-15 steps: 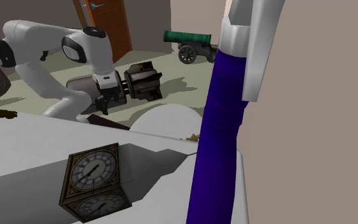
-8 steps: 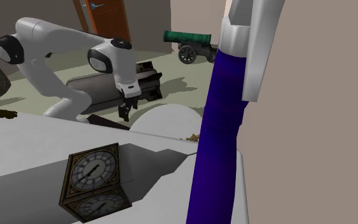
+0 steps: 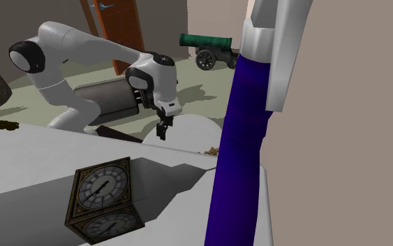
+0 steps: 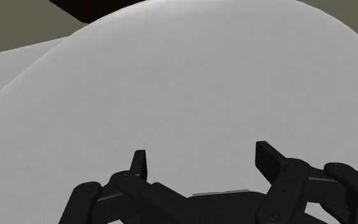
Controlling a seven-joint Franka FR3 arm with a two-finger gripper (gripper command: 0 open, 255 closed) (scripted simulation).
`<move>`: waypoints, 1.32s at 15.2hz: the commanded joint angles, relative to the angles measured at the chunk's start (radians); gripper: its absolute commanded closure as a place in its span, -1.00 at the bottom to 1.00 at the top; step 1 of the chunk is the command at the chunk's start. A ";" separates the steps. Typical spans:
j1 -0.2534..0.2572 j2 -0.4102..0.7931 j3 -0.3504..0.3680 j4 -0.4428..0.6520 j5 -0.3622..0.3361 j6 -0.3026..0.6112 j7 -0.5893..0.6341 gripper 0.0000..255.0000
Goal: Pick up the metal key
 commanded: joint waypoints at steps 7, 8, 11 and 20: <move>0.020 0.301 0.031 0.235 -0.056 0.077 0.069 -1.00; 0.024 0.340 0.033 0.272 -0.065 0.080 0.078 -1.00; 0.042 0.461 0.036 0.396 -0.092 0.080 0.101 -1.00; 0.084 0.686 0.030 0.624 -0.138 0.082 0.133 -1.00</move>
